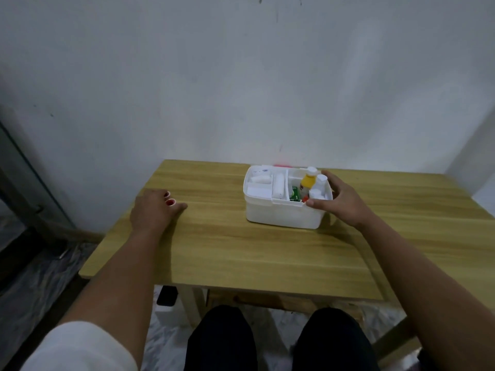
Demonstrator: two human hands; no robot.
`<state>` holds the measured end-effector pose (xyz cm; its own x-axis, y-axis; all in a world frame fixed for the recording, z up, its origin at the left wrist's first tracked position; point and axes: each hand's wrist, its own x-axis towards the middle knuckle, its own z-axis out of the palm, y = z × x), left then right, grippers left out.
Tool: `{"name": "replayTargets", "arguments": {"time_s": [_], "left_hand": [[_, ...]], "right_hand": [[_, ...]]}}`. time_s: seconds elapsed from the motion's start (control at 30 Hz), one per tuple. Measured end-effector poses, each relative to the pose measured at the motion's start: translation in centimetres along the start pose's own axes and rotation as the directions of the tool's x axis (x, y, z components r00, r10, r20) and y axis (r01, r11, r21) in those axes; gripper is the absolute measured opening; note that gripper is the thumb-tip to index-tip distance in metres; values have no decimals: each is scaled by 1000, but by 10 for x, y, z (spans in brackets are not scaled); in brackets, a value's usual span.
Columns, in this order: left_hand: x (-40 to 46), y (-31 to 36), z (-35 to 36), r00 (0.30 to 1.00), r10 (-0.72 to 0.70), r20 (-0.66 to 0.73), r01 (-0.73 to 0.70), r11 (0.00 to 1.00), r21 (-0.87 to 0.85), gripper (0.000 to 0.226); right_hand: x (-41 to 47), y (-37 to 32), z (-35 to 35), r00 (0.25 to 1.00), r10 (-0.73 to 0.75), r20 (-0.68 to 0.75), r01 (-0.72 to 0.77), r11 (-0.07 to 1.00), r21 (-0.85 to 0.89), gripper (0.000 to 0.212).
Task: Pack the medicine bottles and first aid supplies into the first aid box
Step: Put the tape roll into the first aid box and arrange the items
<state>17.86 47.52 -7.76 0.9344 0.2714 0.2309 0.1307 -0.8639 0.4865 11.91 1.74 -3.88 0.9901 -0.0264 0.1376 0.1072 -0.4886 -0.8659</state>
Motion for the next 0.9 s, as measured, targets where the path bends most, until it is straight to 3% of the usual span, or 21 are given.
{"name": "replayTargets", "arguments": {"time_s": [0.1,0.27,0.43,0.57,0.73,0.9], "left_hand": [[0,-1,2,999,29,-16,-30,996,-80,54],[-1,6,-1,999,34,-23,-34,999,20,56],[6,6,-2,1000,11,12,-12,997,75,32],[7,7,0,999,-25,-25,26,999,32,33],[4,3,8,993,-19,-117,24,999,45,28],[2,2,11,988,1,-157,4,1000,30,29]], "right_hand": [[1,-1,0,1000,-1,-2,1,1000,-3,130],[0,-1,1,1000,-3,-1,3,1000,0,134],[-1,-2,2,1000,11,-3,-11,1000,14,133],[-1,-2,1,1000,11,-10,-11,1000,15,144],[0,0,1,1000,22,3,-22,1000,-8,133],[1,1,1,1000,20,-2,-20,1000,-24,144]]}}
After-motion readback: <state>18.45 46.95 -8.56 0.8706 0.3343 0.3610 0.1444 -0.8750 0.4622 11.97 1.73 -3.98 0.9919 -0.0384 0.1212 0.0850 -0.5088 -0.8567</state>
